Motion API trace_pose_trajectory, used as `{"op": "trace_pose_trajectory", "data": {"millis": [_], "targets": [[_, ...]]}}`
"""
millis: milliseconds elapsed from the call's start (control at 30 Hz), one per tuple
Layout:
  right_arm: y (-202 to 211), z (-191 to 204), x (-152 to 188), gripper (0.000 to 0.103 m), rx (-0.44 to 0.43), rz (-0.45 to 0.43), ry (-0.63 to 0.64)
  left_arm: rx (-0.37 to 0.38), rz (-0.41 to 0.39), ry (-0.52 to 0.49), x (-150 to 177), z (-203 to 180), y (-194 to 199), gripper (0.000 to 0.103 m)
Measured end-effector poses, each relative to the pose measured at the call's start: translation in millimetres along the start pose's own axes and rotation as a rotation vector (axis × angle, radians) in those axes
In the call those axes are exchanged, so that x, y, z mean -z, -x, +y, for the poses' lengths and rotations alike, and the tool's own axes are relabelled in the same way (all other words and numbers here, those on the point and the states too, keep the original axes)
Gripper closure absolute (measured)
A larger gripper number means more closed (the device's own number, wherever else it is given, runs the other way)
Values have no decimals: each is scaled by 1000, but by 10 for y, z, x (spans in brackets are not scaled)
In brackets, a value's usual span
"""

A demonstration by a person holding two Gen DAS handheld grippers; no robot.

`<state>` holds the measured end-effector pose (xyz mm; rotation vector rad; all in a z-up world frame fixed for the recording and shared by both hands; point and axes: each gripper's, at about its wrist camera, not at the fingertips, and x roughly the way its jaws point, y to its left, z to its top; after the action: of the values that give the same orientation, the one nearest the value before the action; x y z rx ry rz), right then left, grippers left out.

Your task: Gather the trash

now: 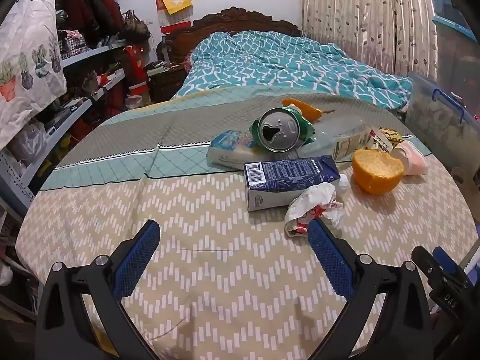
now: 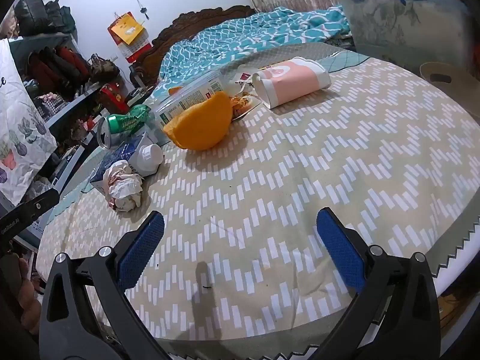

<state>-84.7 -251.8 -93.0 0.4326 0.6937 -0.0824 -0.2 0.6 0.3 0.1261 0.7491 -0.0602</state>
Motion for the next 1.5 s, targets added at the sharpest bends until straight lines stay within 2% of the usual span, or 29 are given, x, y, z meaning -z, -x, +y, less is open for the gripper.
{"op": "trace_pose_trajectory", "data": {"millis": [100, 267, 767, 933, 1167, 1500], "targets": [[3, 0, 2, 3, 1, -1, 1, -4, -3, 9, 7, 14, 3, 9], [9, -7, 5, 3, -4, -2, -5, 36, -17, 48, 54, 62, 16, 9], [-28, -7, 29, 3, -7, -5, -2, 66, 31, 68, 179, 134, -94, 9], [56, 13, 44, 3, -23, -4, -4, 62, 47, 38, 218, 95, -67, 9], [68, 4, 90, 3, -30, 7, 5, 28, 3, 53, 302, 121, 102, 9], [61, 74, 78, 3, -29, 17, 39, 105, 26, 36, 396, 120, 118, 9]]}}
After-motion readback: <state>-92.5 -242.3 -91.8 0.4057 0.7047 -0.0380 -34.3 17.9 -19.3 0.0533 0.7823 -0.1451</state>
